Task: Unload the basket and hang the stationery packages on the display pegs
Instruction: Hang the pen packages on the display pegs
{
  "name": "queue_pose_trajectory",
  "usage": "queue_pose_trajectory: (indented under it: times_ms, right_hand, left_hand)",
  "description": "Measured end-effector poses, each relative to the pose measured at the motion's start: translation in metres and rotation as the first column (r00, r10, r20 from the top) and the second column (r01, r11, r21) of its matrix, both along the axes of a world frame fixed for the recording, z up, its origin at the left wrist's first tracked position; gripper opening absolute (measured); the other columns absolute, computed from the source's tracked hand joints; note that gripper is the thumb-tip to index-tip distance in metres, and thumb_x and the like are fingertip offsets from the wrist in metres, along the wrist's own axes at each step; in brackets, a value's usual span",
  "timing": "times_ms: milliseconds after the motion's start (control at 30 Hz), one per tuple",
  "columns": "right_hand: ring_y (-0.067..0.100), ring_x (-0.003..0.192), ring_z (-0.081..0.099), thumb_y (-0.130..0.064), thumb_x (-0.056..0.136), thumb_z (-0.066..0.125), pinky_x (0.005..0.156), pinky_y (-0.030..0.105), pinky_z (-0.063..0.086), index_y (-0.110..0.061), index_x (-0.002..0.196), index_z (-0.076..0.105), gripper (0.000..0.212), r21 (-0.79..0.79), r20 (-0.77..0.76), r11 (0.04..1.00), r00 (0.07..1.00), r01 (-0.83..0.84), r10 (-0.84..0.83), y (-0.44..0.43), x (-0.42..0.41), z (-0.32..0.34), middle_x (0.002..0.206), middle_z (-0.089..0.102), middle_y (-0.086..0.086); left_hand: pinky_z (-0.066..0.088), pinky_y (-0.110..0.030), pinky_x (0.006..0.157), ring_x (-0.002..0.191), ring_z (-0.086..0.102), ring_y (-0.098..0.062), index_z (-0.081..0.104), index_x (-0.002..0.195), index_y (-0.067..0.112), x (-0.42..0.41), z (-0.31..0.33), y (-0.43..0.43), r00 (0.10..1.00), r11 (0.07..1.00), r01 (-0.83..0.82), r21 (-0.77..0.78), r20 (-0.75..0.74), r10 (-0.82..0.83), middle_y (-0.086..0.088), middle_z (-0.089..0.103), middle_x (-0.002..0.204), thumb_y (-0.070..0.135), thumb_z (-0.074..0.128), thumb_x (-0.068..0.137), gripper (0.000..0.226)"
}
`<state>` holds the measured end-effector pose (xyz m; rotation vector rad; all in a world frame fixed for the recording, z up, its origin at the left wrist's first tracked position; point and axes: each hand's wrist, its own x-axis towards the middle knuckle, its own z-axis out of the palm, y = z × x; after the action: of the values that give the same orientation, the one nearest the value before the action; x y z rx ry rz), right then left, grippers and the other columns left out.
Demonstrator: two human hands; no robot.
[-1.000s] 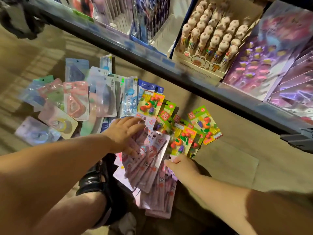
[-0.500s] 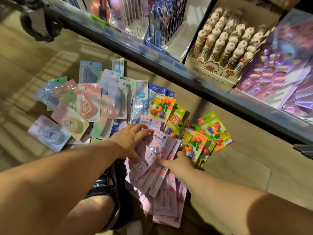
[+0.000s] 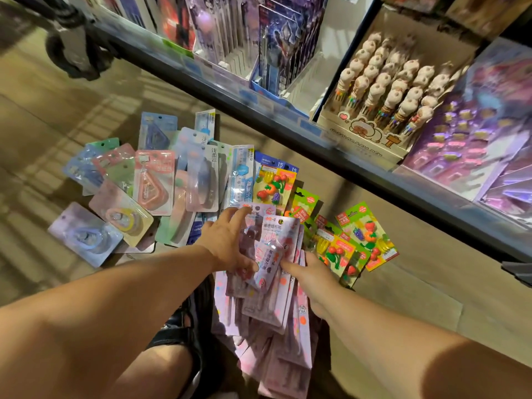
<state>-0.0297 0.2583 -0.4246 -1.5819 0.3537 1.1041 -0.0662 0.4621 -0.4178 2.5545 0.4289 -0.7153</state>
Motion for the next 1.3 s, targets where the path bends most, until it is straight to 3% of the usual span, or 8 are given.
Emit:
queue_pose_trajectory:
  times_ms: [100, 233, 433, 667, 800, 967, 1133, 1300]
  right_hand:
    - [0.009, 0.097, 0.058, -0.028, 0.092, 0.066, 0.084, 0.025, 0.046, -0.024, 0.111, 0.051, 0.025, 0.033, 0.011, 0.997, 0.998, 0.065, -0.065, -0.005, 0.006, 0.003, 0.113, 0.061, -0.008]
    - [0.026, 0.124, 0.055, -0.066, 0.058, 0.074, 0.107, 0.051, 0.042, -0.032, 0.132, 0.053, 0.084, 0.012, 0.08, 0.988, 0.985, 0.154, -0.154, -0.01, 0.01, -0.002, 0.136, 0.058, -0.001]
    - [0.026, 0.108, 0.065, -0.037, 0.091, 0.066, 0.1, 0.05, 0.048, -0.036, 0.101, 0.065, 0.01, -0.005, 0.087, 0.976, 0.973, 0.217, -0.216, -0.014, 0.017, 0.004, 0.112, 0.071, -0.001]
    - [0.026, 0.098, 0.07, -0.034, 0.091, 0.067, 0.095, 0.052, 0.052, -0.022, 0.112, 0.064, 0.024, -0.008, 0.117, 0.957, 0.95, 0.291, -0.288, -0.019, 0.024, 0.004, 0.106, 0.073, 0.004]
    - [0.026, 0.098, 0.069, -0.031, 0.093, 0.065, 0.096, 0.052, 0.052, -0.025, 0.101, 0.066, 0.01, -0.01, 0.155, 0.955, 0.944, 0.298, -0.293, -0.022, 0.03, 0.002, 0.102, 0.074, 0.002]
    - [0.024, 0.094, 0.069, -0.022, 0.096, 0.06, 0.088, 0.042, 0.055, -0.024, 0.098, 0.062, 0.004, 0.045, 0.13, 0.952, 0.943, 0.303, -0.307, -0.025, 0.035, 0.007, 0.098, 0.073, 0.003]
    - [0.022, 0.09, 0.069, -0.025, 0.095, 0.061, 0.08, 0.037, 0.055, -0.022, 0.104, 0.058, 0.009, 0.038, 0.106, 0.96, 0.955, 0.276, -0.278, -0.022, 0.036, 0.01, 0.097, 0.072, 0.003]
    - [0.022, 0.087, 0.067, -0.023, 0.094, 0.063, 0.083, 0.039, 0.053, -0.018, 0.099, 0.058, 0.009, 0.037, 0.122, 0.956, 0.948, 0.291, -0.293, -0.02, 0.039, 0.011, 0.095, 0.071, 0.005]
  left_hand:
    - [0.024, -0.045, 0.116, 0.137, 0.036, -0.03, 0.009, 0.152, 0.033, 0.006, 0.0, -0.005, 0.996, 0.996, -0.08, -0.047, 0.03, 0.082, -0.001, 0.02, 0.156, 0.057, 0.088, 0.055, 0.128]
    - [0.041, -0.046, 0.107, 0.121, 0.054, -0.029, 0.017, 0.148, 0.038, 0.013, 0.001, -0.012, 0.953, 0.938, -0.276, -0.208, 0.067, 0.295, 0.0, 0.04, 0.148, 0.05, 0.091, 0.053, 0.122]
    - [0.048, -0.031, 0.084, 0.095, 0.062, -0.019, 0.016, 0.151, 0.027, 0.022, 0.009, -0.024, 0.888, 0.827, -0.438, -0.352, -0.026, 0.459, 0.002, 0.062, 0.11, 0.035, 0.09, 0.066, 0.112]
    - [0.055, -0.028, 0.07, 0.072, 0.064, -0.012, 0.062, 0.093, 0.023, 0.035, 0.018, -0.028, 0.808, 0.714, -0.574, -0.4, -0.135, 0.574, 0.005, 0.069, 0.088, 0.037, 0.083, 0.074, 0.031]
    - [0.052, -0.024, 0.057, 0.065, 0.066, -0.011, 0.064, 0.084, 0.023, 0.041, 0.018, -0.027, 0.73, 0.603, -0.652, -0.46, -0.166, 0.662, 0.006, 0.07, 0.079, 0.038, 0.08, 0.078, 0.022]
    - [0.059, -0.041, 0.079, 0.081, 0.071, -0.023, 0.066, 0.087, 0.018, 0.042, 0.01, -0.034, 0.641, 0.503, -0.716, -0.484, -0.172, 0.748, -0.002, 0.075, 0.088, 0.047, 0.078, 0.076, 0.033]
    - [0.058, -0.036, 0.069, 0.075, 0.068, -0.022, 0.062, 0.097, 0.023, 0.043, 0.012, -0.043, 0.624, 0.431, -0.718, -0.546, -0.23, 0.747, -0.003, 0.073, 0.088, 0.052, 0.077, 0.076, 0.039]
    - [0.057, -0.043, 0.083, 0.084, 0.071, -0.025, 0.068, 0.089, 0.019, 0.039, 0.017, -0.046, 0.655, 0.259, -0.663, -0.702, -0.376, 0.656, -0.011, 0.075, 0.094, 0.007, 0.082, 0.075, 0.023]
